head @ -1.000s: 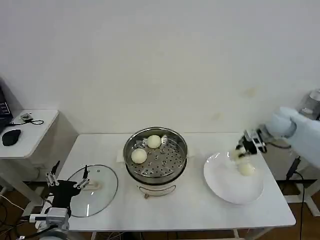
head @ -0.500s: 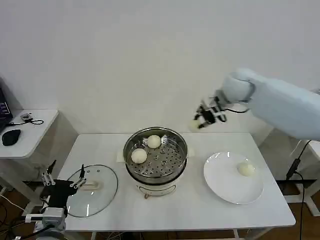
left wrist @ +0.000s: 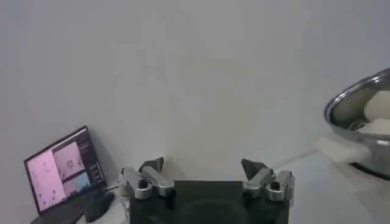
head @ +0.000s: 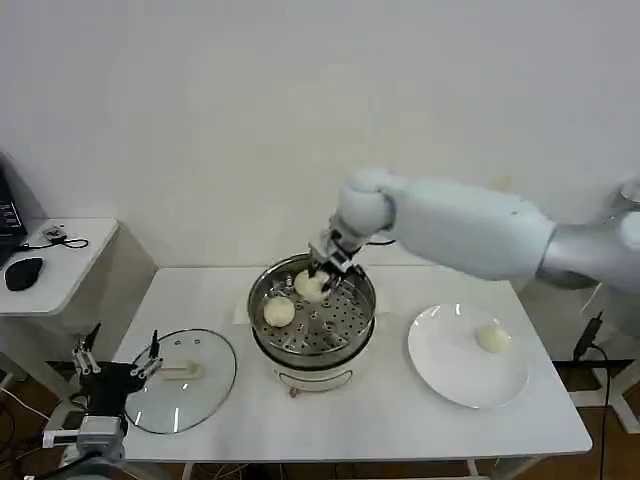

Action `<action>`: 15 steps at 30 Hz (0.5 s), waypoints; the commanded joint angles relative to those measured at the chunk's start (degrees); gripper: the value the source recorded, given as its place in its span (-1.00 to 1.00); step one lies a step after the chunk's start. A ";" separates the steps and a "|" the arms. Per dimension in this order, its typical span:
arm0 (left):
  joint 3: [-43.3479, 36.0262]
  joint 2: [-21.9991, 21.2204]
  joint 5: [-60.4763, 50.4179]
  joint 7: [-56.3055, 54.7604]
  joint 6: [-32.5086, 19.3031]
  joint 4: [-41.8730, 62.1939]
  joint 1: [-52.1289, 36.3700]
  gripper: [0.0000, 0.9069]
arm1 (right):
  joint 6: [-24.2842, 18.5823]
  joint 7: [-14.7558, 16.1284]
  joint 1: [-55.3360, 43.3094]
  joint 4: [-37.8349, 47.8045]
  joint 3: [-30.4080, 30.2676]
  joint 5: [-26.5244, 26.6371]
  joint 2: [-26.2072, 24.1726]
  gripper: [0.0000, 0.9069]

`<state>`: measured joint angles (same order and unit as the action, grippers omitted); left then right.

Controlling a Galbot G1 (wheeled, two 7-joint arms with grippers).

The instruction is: Take steamed baozi put them in steamer then cover it.

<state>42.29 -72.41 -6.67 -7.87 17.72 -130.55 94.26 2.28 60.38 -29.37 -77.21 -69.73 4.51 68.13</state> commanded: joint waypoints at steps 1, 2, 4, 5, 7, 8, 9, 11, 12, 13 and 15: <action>0.14 -0.20 -0.13 -0.06 -0.04 0.30 0.02 1.00 | -4.52 0.93 3.53 -4.67 -1.57 -4.58 1.55 -0.11; 0.17 -0.26 -0.14 -0.07 -0.06 0.36 0.07 1.00 | -5.03 1.00 3.48 -5.11 -1.74 -5.00 1.18 -0.11; 0.19 -0.31 -0.13 -0.08 -0.10 0.38 0.13 1.00 | -5.75 1.34 3.29 -5.96 -1.86 -5.43 0.05 -0.11; 0.21 -0.36 -0.13 -0.10 -0.09 0.37 0.12 1.00 | -6.03 1.32 3.20 -6.21 -1.89 -5.34 -0.32 -0.11; 0.24 -0.39 -0.14 -0.10 -0.10 0.36 0.07 1.00 | -6.52 1.36 3.06 -6.52 -1.93 -5.48 -0.93 -0.11; 0.21 -0.40 -0.15 -0.11 -0.11 0.36 0.05 1.00 | -6.74 1.34 3.07 -6.55 -1.97 -5.60 -1.13 -0.11; 0.16 -0.40 -0.19 -0.12 -0.12 0.37 0.00 1.00 | -7.02 1.37 3.14 -6.57 -1.97 -5.69 -1.34 -0.11; 0.01 -0.60 -0.25 -0.11 -0.11 0.41 -0.16 1.00 | -7.65 1.48 3.16 -6.75 -2.10 -5.80 -1.65 -0.11; -0.06 -0.63 -0.27 -0.12 -0.11 0.40 -0.19 1.00 | -7.85 1.53 3.12 -7.07 -2.19 -5.71 -1.96 -0.11; -0.16 -0.67 -0.30 -0.11 -0.11 0.43 -0.24 1.00 | -7.84 1.53 3.08 -7.30 -2.22 -5.65 -2.09 -0.11; -0.21 -0.68 -0.31 -0.11 -0.10 0.50 -0.28 1.00 | -8.11 1.64 3.00 -7.79 -2.23 -5.57 -2.43 -0.11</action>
<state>42.07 -73.09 -6.96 -7.97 17.63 -130.09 93.99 -3.51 61.68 -27.17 -82.70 -71.58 0.22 66.71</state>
